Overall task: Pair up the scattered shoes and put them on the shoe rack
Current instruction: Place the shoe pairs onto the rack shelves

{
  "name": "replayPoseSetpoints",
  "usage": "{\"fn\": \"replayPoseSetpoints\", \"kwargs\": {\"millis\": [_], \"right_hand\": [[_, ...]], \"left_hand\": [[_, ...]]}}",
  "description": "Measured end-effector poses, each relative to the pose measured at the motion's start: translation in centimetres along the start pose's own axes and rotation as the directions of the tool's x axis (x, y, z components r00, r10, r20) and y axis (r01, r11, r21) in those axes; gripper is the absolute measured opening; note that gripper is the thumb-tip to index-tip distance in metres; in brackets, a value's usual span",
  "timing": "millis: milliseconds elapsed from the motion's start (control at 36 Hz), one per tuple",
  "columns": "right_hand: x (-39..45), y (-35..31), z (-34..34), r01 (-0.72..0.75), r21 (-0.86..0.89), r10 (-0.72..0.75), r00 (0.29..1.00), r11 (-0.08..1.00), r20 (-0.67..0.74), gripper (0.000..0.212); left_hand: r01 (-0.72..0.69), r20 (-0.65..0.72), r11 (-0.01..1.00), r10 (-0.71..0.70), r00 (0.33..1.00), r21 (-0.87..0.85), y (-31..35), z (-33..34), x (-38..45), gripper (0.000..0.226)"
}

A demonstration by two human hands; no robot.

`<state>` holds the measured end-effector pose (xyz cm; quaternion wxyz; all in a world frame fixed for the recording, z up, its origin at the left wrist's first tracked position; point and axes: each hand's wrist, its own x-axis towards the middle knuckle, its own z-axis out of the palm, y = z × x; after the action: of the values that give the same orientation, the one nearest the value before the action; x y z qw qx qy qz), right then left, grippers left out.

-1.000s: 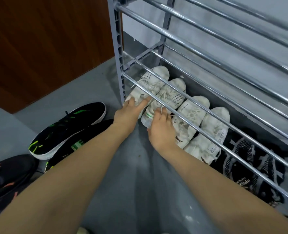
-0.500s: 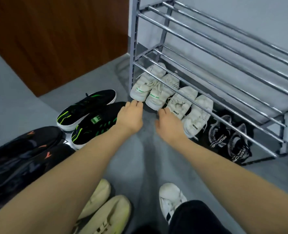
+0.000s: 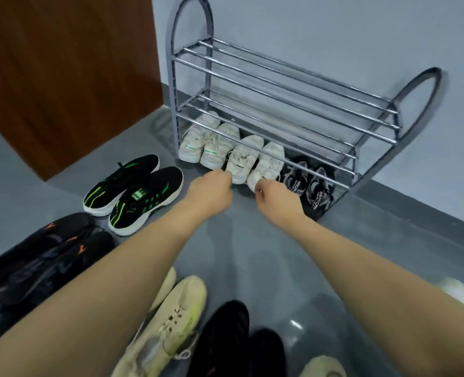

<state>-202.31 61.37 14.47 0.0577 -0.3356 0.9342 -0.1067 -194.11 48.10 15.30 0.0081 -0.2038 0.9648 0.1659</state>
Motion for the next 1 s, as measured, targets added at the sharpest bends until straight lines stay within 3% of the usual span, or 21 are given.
{"fn": "replayPoseSetpoints", "kwargs": {"millis": [306, 611, 806, 1000], "right_hand": [[-7.1, 5.1, -1.7, -0.050, 0.015, 0.050, 0.998, 0.999, -0.040, 0.023], [-19.3, 16.0, -0.6, -0.062, 0.009, 0.063, 0.996, 0.998, -0.056, 0.024], [-29.0, 20.9, 3.3, -0.037, 0.003, 0.037, 0.996, 0.999, 0.081, 0.023], [-36.7, 23.6, 8.7, 0.032, -0.074, 0.002, 0.907, 0.997, 0.421, 0.037]], "left_hand": [[-0.118, 0.059, 0.993, 0.117, 0.991, 0.009, 7.9, 2.3, -4.7, 0.027], [-0.175, 0.157, 0.983, 0.165, 0.974, 0.050, 20.0, 9.4, -11.8, 0.030], [-0.127, 0.326, 0.991, 0.130, 0.936, -0.031, 24.1, 16.2, -19.5, 0.028], [-0.101, 0.492, 0.987, 0.025, 0.870, 0.127, 25.3, 22.8, -26.8, 0.046]]}}
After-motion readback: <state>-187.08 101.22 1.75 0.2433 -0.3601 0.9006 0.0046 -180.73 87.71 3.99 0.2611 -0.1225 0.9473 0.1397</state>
